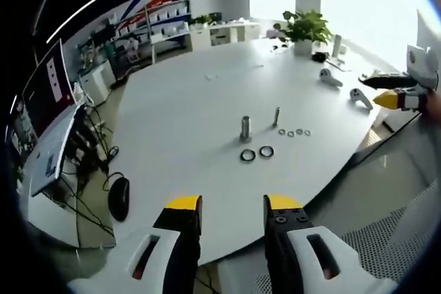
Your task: Place the washer onto the threaded stud by aligning its center hole with the stud, sliding it down to the base, and recovering from edge contact or off-axis alignment until the washer reaches the visible bottom stop.
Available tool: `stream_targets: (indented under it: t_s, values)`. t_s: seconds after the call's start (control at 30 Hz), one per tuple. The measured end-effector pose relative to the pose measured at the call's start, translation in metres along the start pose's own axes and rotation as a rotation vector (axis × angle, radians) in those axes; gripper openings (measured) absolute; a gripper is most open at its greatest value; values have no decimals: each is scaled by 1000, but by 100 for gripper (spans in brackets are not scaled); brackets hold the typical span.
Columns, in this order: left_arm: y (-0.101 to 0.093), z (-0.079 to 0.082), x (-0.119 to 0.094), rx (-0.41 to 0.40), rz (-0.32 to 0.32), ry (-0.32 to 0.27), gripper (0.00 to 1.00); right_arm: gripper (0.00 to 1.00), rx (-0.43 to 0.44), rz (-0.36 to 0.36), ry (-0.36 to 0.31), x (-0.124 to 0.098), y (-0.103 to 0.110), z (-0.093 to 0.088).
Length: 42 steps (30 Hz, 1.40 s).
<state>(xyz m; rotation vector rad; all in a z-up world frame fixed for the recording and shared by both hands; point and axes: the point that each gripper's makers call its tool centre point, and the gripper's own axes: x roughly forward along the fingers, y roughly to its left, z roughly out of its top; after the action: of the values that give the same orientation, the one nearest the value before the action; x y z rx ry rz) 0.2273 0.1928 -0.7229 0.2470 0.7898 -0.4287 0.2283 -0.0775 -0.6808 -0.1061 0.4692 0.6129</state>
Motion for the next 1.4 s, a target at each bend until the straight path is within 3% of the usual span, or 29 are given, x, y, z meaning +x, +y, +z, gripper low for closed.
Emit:
stream_targets:
  t_s: [0.2,0.47,0.63,0.73,1.4]
  values:
    - [-6,11,16,34,-34,13,35,48,-1,-1,-4,0,0,1]
    - [-24,9,48,112,-123,96,33,46,-3,-15,-3,-1,-2,1]
    - [-32,15,64,86,-164,109,33,46,-6,-19,-3,-1,-3,1]
    - [-38,19,73,140,-182,122,33,46,-1,-19,-1,-1,-3,0]
    - [-46,25,127,237,-222,217,33,44,1,-28,3,-1,-6,-1]
